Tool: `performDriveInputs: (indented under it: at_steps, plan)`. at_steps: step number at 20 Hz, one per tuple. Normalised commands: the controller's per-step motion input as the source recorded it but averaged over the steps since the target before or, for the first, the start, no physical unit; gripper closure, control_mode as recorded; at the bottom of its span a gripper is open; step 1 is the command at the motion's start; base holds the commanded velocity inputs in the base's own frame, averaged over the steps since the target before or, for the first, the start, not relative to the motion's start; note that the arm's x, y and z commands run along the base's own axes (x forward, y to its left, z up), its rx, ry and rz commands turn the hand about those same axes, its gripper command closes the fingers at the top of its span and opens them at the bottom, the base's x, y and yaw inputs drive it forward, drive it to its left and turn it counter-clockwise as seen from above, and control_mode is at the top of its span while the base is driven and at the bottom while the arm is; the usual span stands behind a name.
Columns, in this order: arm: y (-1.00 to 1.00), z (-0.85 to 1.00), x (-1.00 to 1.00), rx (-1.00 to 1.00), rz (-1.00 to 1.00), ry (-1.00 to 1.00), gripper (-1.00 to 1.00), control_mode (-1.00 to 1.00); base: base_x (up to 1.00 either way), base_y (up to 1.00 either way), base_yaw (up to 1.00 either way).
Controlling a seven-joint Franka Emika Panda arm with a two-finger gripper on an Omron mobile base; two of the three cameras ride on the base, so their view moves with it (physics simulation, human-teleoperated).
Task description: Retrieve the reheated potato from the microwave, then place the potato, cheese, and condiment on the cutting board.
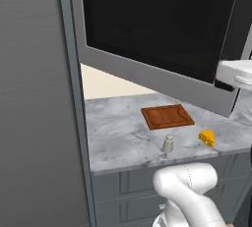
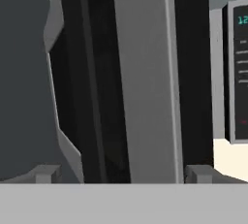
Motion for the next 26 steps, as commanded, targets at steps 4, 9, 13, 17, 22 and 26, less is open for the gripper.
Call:
performDriveInputs:
  at_steps: [4,9,13,17,22,26]
  plan:
    - [0.06,0.35,-1.0,0.0,0.2,0.0,-1.0,-1.0,0.0,0.0,0.0]
    - [-0.26,0.23,-0.69,0.0,0.15,0.0,-1.0,-1.0,0.0,0.0,0.0]
    - [-0.72,-0.01,0.34,0.03,0.02,0.15,-1.0,-1.0,0.0,0.0,0.0]
    - [-0.61,-0.14,0.72,0.16,0.09,0.2,-1.0,-1.0,0.0,0.0,0.0]
    - [-0.36,-0.15,0.54,0.3,0.1,0.13,-1.0,-1.0,0.0,0.0,0.0]
    - [-0.18,-0.17,0.35,0.38,0.04,0.01,-1.0,-1.0,0.0,0.0,0.0]
